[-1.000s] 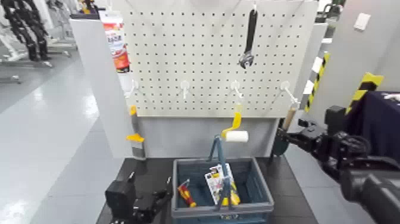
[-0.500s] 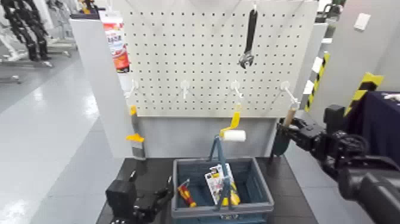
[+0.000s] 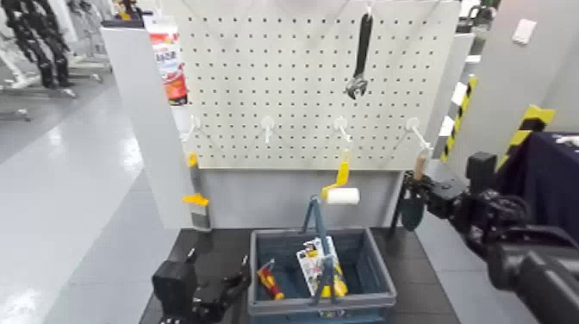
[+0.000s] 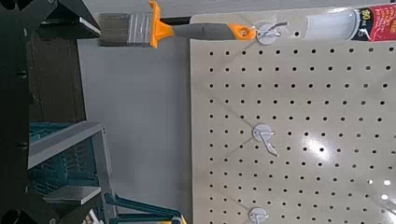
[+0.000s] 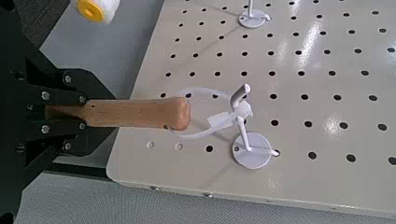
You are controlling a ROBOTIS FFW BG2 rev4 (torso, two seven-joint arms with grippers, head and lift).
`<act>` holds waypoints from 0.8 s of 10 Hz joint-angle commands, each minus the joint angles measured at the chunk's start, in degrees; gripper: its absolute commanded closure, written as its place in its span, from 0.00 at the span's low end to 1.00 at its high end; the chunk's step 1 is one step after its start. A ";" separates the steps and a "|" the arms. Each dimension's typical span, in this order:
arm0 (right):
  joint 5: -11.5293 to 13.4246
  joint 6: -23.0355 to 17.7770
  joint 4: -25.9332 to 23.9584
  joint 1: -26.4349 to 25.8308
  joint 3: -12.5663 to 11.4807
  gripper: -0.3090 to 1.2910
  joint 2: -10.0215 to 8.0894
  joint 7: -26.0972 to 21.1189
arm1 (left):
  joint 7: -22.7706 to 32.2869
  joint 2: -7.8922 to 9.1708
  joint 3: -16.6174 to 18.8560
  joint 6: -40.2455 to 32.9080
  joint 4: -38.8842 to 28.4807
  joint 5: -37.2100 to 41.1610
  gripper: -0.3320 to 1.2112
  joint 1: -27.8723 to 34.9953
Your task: Put the tool with the wooden handle into the crate.
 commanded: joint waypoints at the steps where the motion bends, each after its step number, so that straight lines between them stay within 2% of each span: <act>1: -0.27 -0.09 -0.82 0.58 -0.35 0.90 0.03 0.18 | 0.02 -0.13 0.13 0.00 0.00 0.00 0.30 0.18; 5: -1.24 0.44 -4.69 2.95 -0.88 0.90 0.12 0.53 | 0.02 -0.13 0.22 0.26 -0.09 0.00 0.30 0.35; 6: -1.41 0.88 -6.89 4.19 -1.23 0.90 0.12 0.53 | 0.02 -0.13 0.22 0.35 -0.18 0.00 0.30 0.53; 8: -1.50 3.87 -15.15 8.23 -2.55 0.90 0.03 -1.23 | 0.02 -0.13 0.30 0.53 -0.18 0.00 0.30 0.62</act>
